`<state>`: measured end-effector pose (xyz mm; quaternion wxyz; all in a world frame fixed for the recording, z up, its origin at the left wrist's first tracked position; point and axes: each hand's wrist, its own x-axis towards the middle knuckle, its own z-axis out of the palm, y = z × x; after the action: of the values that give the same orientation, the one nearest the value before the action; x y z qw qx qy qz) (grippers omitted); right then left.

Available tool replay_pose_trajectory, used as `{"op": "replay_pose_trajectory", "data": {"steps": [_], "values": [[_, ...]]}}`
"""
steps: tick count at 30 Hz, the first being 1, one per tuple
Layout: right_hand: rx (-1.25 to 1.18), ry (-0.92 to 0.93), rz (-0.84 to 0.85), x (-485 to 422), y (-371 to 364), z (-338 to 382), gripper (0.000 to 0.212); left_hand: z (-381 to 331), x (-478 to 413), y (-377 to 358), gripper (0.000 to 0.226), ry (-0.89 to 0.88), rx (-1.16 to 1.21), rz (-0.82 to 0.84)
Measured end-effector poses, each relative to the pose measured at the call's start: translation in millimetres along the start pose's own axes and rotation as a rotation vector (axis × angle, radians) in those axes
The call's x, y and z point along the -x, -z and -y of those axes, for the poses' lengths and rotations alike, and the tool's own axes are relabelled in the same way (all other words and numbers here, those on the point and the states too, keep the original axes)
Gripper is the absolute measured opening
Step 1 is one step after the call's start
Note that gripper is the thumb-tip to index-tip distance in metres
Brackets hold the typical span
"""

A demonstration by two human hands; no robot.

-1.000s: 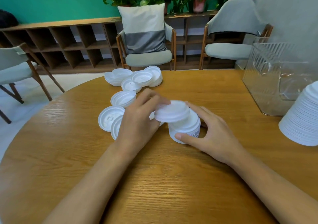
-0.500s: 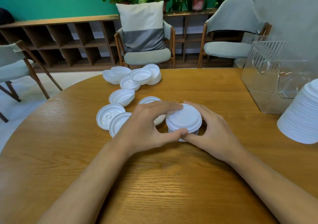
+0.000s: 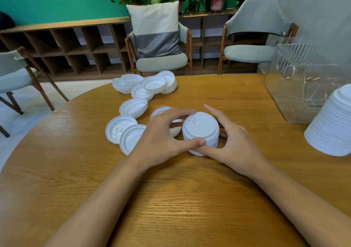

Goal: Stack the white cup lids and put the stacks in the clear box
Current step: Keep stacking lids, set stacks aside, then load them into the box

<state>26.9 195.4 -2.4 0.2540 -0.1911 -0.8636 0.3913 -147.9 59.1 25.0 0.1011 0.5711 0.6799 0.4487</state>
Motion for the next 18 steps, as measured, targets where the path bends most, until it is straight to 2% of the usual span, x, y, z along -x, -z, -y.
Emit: {"op": "replay_pose_trajectory", "data": {"steps": [9,18], "values": [[-0.005,0.005,0.002,0.0,1.3,-0.1,0.101,3.3,-1.2,-3.2,0.062,0.073,0.075,0.013],[0.037,0.003,0.033,-0.3,1.9,-0.9,0.104,12.2,-2.7,-4.3,0.07,0.094,0.104,0.058]]}}
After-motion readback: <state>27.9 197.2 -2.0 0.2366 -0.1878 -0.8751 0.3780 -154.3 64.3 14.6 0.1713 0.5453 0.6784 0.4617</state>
